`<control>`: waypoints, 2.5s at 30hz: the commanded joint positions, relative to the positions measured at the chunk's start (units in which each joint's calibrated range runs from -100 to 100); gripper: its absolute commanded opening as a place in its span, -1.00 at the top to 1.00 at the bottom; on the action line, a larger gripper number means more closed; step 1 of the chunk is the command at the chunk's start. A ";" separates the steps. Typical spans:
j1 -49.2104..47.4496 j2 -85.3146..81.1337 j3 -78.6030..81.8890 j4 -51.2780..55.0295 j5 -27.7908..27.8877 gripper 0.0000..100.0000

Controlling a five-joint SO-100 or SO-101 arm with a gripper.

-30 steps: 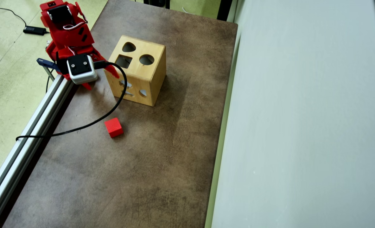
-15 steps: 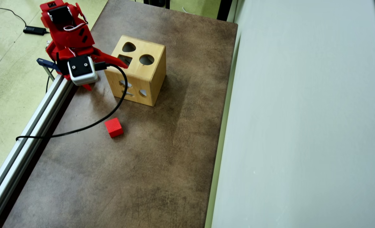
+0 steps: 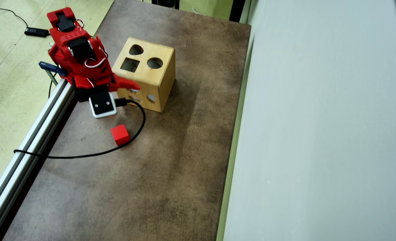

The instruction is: Pick and place the red cube on the square hole

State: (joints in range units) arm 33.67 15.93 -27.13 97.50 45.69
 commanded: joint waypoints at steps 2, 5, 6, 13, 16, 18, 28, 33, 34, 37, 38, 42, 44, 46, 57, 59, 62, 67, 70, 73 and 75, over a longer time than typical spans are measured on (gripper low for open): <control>0.36 1.69 -1.31 0.01 0.29 -0.07; 0.36 4.32 -1.31 0.01 0.29 -0.07; 0.36 5.17 -1.31 0.01 0.29 -0.07; 0.36 10.78 -2.03 -0.88 0.29 -0.07; 0.51 12.82 -1.40 -4.98 0.29 -0.07; 1.10 14.60 -1.40 -8.52 0.34 -0.07; 1.92 20.29 -1.31 -12.13 0.44 -0.07; 1.99 22.24 -1.31 -12.13 0.44 -0.07; 2.14 22.58 -1.31 -12.13 0.44 -0.07; 2.59 23.43 -1.40 -12.13 0.44 -0.07; 2.66 23.86 -1.40 -12.13 0.44 -0.07; 3.40 25.89 -2.12 -12.21 1.47 -0.07; 3.85 26.23 -2.20 -12.21 2.15 -0.07; 4.15 26.23 -2.20 -12.21 2.69 -0.07; 3.92 28.36 -2.29 -12.29 2.83 -0.07; 3.92 29.29 -2.29 -12.29 2.83 -0.07; 3.55 29.97 -2.29 -12.38 2.78 -0.07; 3.26 30.14 -2.38 -13.02 2.78 -0.07; 3.26 30.31 -2.29 -17.84 2.78 -0.07; 3.26 30.31 -1.85 -22.91 2.83 -0.07; 3.26 30.65 -1.58 -23.39 2.83 -0.07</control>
State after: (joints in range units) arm 37.33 47.03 -27.31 76.35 48.13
